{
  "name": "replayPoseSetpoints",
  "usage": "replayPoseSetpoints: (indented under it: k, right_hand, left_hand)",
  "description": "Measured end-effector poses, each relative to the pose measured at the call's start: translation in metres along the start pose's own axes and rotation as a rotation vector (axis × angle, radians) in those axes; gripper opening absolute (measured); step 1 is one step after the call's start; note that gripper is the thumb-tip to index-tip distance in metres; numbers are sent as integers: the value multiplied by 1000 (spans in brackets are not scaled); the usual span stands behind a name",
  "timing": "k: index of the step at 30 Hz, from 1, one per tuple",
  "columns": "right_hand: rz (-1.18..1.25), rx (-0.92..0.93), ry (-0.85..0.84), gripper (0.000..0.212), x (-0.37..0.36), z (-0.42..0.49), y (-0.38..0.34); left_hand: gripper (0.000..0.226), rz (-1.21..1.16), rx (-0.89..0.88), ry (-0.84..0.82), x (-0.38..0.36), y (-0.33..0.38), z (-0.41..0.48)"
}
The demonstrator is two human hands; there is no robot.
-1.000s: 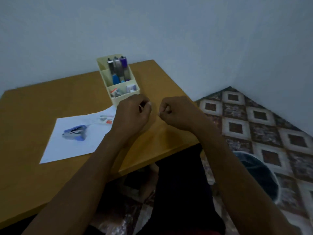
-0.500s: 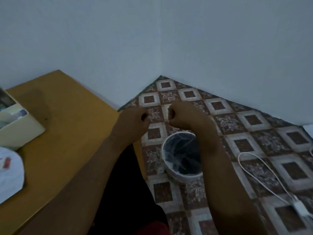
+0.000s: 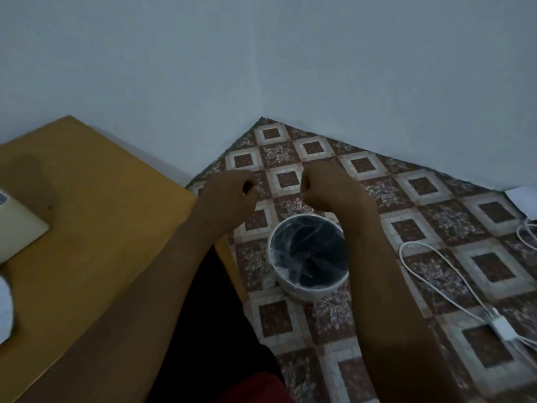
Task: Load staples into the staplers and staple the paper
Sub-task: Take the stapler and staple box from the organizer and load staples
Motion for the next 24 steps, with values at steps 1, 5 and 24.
replayPoseSetpoints:
  k: [1,5,24]
  right_hand:
    - [1,19,16,12,0,1,-7]
    - [31,135,43,13,2,3,-46]
    - [254,838,-91,17,-49,-27,-353]
  left_hand:
    - [15,-1,-1,16,7,-2,-1]
    - [15,17,16,85,37,-15,-5]
    - [14,177,541,449,231,-161,-156]
Point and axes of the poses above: each hand's wrist, its own z-axis towards the middle knuckle, its own x-axis out of the back of the hand, y = z × x, the point moved 8 cm from there along z, towards the middle knuckle, and after that the axes turned 6 degrees about z, right-handed, at the moved point
